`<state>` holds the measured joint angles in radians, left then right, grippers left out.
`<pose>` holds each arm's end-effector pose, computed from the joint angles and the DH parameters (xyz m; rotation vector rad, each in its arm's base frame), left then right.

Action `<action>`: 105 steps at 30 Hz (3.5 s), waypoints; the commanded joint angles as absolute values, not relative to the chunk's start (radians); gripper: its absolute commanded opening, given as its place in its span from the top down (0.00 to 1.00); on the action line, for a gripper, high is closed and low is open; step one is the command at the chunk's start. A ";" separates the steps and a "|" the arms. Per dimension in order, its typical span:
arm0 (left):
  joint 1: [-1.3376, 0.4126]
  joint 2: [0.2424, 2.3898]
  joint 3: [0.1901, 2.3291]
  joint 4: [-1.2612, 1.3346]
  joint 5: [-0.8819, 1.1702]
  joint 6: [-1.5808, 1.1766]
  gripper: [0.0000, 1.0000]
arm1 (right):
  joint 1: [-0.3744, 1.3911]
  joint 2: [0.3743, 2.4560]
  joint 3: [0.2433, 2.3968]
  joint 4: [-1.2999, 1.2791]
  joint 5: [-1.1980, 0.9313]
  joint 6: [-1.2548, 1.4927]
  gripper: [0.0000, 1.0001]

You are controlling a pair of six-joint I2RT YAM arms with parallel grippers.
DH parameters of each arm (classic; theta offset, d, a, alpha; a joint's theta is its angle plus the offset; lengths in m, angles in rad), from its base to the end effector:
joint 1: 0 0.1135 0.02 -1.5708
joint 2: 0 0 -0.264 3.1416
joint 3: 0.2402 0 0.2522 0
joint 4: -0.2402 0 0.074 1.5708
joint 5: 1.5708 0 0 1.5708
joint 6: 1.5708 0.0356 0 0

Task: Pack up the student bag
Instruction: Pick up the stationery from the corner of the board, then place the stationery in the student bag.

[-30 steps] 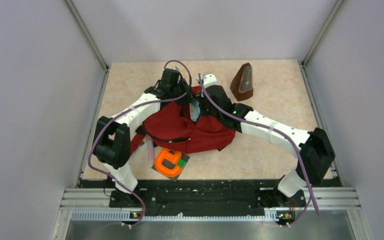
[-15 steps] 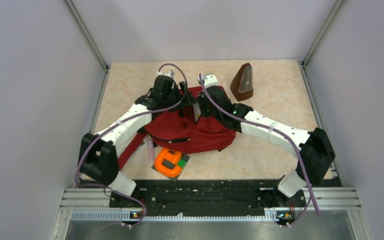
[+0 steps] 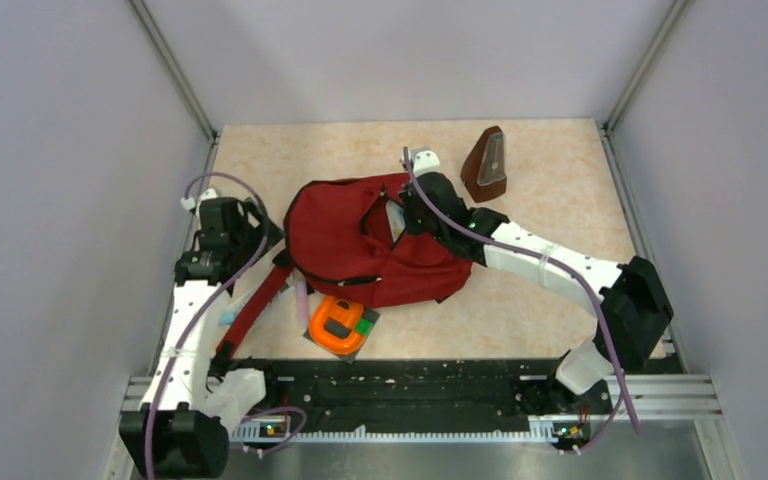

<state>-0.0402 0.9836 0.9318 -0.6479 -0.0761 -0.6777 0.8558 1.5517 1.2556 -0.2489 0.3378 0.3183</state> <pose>0.2052 -0.0055 0.3100 -0.7544 2.1569 -0.2921 0.2441 0.2632 0.3076 -0.3618 2.0702 0.3556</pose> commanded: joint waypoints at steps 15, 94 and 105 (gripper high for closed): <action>0.556 0.844 0.620 -0.597 -0.150 -0.894 0.10 | 0.810 1.534 1.289 -0.260 0.285 0.339 1.00; 0.073 0.815 1.022 -0.467 -0.376 -0.226 1.00 | 0.809 1.510 1.272 -0.232 0.269 0.314 1.00; -0.219 1.078 1.018 -0.229 0.021 -0.711 1.00 | 0.810 1.504 1.311 -0.271 0.277 0.330 1.00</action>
<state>-0.1291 1.0084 1.0157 -0.4248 -0.1471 -0.4667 0.8211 1.5517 1.2583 -0.2779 0.2604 0.3336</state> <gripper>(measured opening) 0.235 0.007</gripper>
